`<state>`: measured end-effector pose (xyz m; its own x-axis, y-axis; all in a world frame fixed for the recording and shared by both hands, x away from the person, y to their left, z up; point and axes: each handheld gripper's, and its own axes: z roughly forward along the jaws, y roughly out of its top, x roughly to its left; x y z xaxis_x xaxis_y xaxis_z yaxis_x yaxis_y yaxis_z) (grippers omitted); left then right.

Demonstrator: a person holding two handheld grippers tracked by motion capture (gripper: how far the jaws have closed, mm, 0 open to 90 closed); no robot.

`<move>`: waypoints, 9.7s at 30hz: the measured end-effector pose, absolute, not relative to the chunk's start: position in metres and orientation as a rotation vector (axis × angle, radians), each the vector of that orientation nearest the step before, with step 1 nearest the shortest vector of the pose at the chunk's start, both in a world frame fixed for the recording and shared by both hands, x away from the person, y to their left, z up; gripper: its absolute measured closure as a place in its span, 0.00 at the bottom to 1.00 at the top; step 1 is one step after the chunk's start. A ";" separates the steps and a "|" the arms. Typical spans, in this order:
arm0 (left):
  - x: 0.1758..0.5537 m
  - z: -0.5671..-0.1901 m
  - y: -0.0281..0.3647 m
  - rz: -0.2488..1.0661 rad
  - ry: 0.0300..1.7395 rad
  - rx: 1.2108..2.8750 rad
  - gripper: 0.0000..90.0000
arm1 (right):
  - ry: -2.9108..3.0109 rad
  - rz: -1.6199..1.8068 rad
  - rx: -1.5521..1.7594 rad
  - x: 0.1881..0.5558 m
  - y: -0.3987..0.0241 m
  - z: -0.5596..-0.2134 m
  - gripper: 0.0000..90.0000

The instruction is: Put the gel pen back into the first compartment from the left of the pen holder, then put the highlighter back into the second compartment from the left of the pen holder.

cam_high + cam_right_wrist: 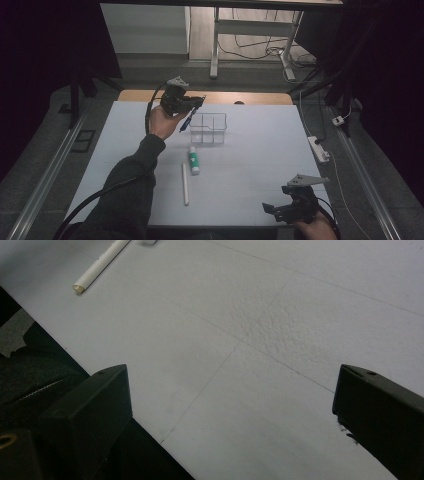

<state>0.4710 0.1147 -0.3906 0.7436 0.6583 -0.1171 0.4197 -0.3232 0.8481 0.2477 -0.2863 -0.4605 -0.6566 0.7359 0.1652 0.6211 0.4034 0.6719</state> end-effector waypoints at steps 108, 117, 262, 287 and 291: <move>0.366 -0.435 0.168 0.248 0.799 2.071 0.00 | 2.514 1.078 1.211 0.248 -0.285 -0.461 0.02; 0.340 -0.440 0.181 0.178 0.798 2.063 0.00 | 2.512 1.079 1.206 0.248 -0.285 -0.461 0.02; 0.302 -0.517 0.171 0.149 1.257 2.414 0.99 | 2.542 1.055 1.143 0.246 -0.281 -0.461 0.02; 0.313 -0.517 0.208 0.109 1.434 2.334 0.97 | 2.544 1.053 1.140 0.245 -0.281 -0.461 0.02; 0.312 -0.516 0.207 0.119 1.435 2.342 0.95 | 2.545 1.052 1.143 0.245 -0.281 -0.461 0.02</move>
<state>0.3122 0.2069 -0.5165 0.4720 0.8722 -0.1283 0.8390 -0.3998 0.3691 0.2454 -0.2809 -0.4607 -0.6955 0.7061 0.1332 0.5940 0.4607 0.6596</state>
